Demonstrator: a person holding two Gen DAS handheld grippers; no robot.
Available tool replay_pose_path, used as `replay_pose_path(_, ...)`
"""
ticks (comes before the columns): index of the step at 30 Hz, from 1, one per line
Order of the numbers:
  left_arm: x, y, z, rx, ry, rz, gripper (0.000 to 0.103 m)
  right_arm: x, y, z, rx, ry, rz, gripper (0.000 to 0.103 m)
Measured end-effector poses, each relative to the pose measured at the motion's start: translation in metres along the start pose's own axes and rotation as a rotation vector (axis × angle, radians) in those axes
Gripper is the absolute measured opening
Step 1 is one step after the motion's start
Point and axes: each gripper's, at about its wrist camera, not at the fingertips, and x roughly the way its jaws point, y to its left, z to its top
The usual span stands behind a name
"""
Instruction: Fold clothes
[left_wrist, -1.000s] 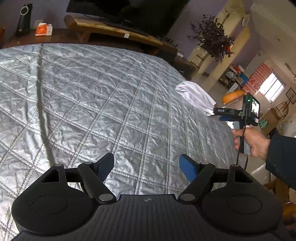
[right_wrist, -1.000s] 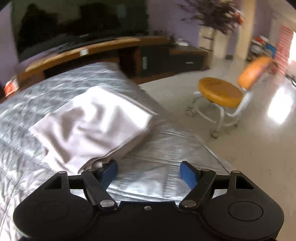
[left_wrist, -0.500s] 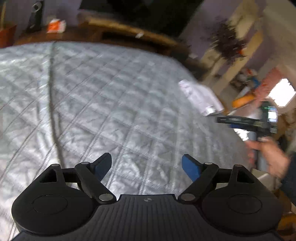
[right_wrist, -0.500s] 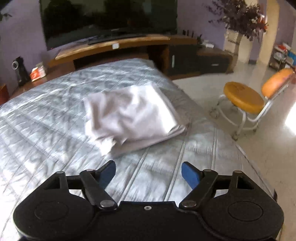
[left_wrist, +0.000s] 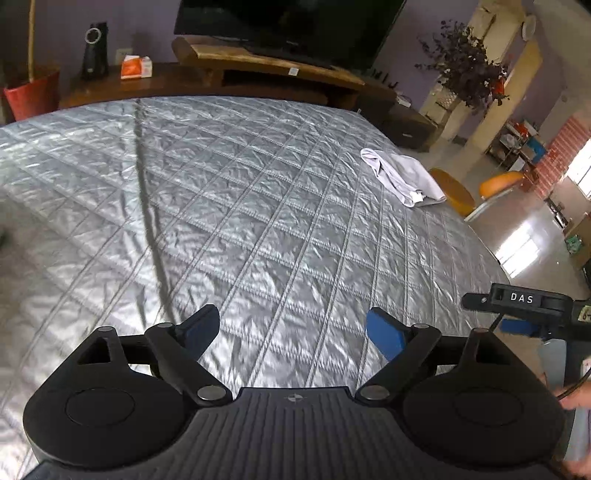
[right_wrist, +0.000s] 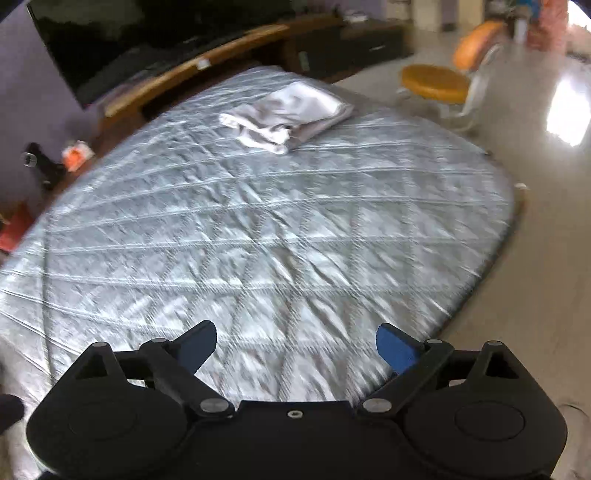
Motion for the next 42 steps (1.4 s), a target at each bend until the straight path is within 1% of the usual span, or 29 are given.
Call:
replay_pose_path(1, -0.004, -0.001, -0.004, 0.004, -0.001, 0.007, 0.09, -0.009, 0.004, -0.006, -0.009, -0.021, -0.033, 0.094)
replay_pose_path(2, -0.008, -0.003, -0.008, 0.022, -0.003, 0.019, 0.091, -0.015, 0.007, -0.008, -0.022, -0.027, -0.04, 0.098)
replay_pose_path(3, -0.012, -0.006, -0.012, 0.042, -0.004, 0.033, 0.091, -0.02, 0.012, -0.011, -0.038, -0.029, -0.043, 0.101)
replay_pose_path(4, -0.016, -0.009, -0.016, 0.062, -0.006, 0.047, 0.093, -0.023, 0.018, -0.016, -0.072, -0.011, -0.025, 0.102)
replay_pose_path(6, -0.023, -0.012, -0.026, 0.086, -0.003, 0.054, 0.095, -0.03, 0.036, -0.027, -0.157, -0.012, -0.026, 0.102)
replay_pose_path(7, -0.025, -0.013, -0.03, 0.087, 0.0, 0.054, 0.095, -0.036, 0.043, -0.031, -0.196, -0.043, -0.03, 0.102)
replay_pose_path(10, -0.028, -0.017, -0.041, 0.096, 0.019, 0.08, 0.095, -0.037, 0.047, -0.03, -0.201, -0.055, -0.009, 0.102)
replay_pose_path(13, -0.033, -0.025, -0.051, 0.135, 0.018, 0.112, 0.096, -0.025, 0.034, -0.024, -0.135, 0.02, 0.0, 0.102)
replay_pose_path(15, -0.037, -0.03, -0.057, 0.149, 0.015, 0.128, 0.101, -0.02, 0.027, -0.021, -0.116, 0.043, -0.011, 0.102)
replay_pose_path(18, -0.047, -0.034, -0.067, 0.156, -0.02, 0.142, 0.102, -0.027, 0.03, -0.03, -0.162, 0.008, -0.032, 0.102)
replay_pose_path(22, -0.069, -0.043, -0.077, 0.183, -0.11, 0.161, 0.102, -0.043, 0.035, -0.041, -0.244, -0.058, -0.049, 0.102)
replay_pose_path(25, -0.089, -0.05, -0.082, 0.171, -0.164, 0.141, 0.102, -0.055, 0.029, -0.047, -0.241, -0.066, -0.034, 0.102)
replay_pose_path(29, -0.112, -0.064, -0.096, 0.151, -0.193, 0.132, 0.102, -0.07, 0.021, -0.056, -0.238, -0.079, -0.014, 0.102)
replay_pose_path(33, -0.137, -0.083, -0.116, 0.205, -0.244, 0.159, 0.102, -0.09, 0.009, -0.072, -0.238, -0.098, 0.006, 0.102)
replay_pose_path(37, -0.16, -0.09, -0.135, 0.21, -0.289, 0.153, 0.103, -0.111, -0.002, -0.091, -0.25, -0.127, 0.011, 0.102)
replay_pose_path(42, -0.178, -0.09, -0.156, 0.185, -0.297, 0.151, 0.103, -0.135, -0.01, -0.108, -0.256, -0.163, 0.031, 0.102)
